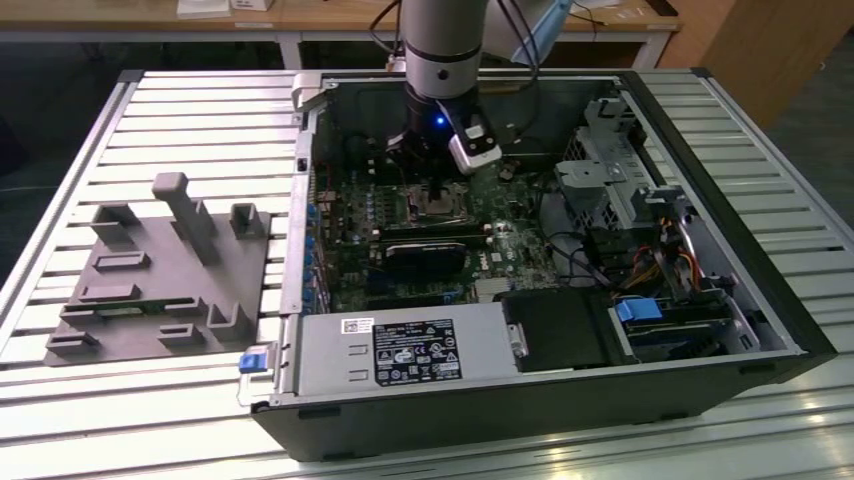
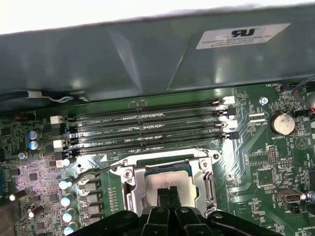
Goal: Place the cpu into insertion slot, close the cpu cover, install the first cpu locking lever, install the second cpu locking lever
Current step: 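Close the cpu cover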
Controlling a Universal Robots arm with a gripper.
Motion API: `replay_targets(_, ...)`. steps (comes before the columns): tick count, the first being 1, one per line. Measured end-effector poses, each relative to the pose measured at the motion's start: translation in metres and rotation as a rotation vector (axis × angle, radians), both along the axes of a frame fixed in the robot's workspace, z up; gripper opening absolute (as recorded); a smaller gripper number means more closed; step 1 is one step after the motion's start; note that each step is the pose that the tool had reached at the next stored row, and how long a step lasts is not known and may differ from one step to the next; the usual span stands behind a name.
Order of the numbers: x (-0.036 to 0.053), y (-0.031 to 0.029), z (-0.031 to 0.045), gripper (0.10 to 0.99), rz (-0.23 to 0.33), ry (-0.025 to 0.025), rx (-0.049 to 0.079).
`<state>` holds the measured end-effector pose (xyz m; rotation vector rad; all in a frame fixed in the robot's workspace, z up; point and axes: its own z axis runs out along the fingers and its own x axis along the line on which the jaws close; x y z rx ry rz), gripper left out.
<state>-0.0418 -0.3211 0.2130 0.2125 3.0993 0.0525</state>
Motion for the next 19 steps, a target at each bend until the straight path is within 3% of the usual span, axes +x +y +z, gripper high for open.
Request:
replay_targets(8,-0.0129,0.0,-0.0008,0.102,0.0,-0.0048,0.0)
replay_targets(19,-0.0226,-0.0001,-0.0074,0.102,0.0,-0.0052,0.0)
